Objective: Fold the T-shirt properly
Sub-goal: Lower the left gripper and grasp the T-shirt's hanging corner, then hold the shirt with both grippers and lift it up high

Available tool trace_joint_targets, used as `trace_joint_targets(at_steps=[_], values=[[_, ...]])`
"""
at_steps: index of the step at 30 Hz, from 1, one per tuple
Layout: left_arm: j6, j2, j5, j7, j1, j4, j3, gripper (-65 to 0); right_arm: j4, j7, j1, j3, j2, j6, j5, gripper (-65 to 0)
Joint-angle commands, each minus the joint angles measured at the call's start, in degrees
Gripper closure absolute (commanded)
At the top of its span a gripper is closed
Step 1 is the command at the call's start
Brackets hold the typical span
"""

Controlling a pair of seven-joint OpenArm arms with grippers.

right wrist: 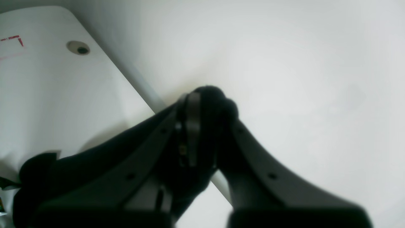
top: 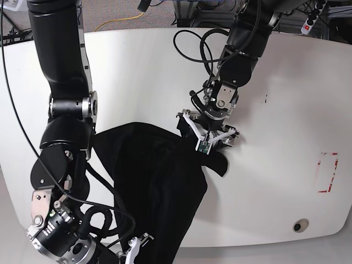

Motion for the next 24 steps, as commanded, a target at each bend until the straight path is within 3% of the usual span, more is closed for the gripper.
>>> trace_joint_targets(at_steps=[1,4,8,15,24], values=[[0.3,1.44,0.54,-1.05,-1.85,0.2,-0.47,-50.4,0.81,1.53,2.28,0.32,0.15,-0.3,0.31,0.0],[0.3,1.17,0.45,-1.14,-2.03,-0.86,-0.47,-33.3,0.81,1.53,2.28,0.32,0.15,-0.3,0.31,0.0],[0.3,1.08,0.45,-1.14,-2.12,-1.3,-0.47,-1.4,0.81,1.53,2.28,0.32,0.94,-0.3,0.31,0.0],[0.3,1.0,0.36,-1.14,-1.59,2.39,-1.26,0.0,0.72,1.62,2.19,0.4,1.82,-0.65,0.22,0.0],[0.04,-0.06,0.8,1.94,2.46,16.02,-9.09,0.0,0.63,1.71,2.19,3.22,4.98,-0.91,0.22,0.0]])
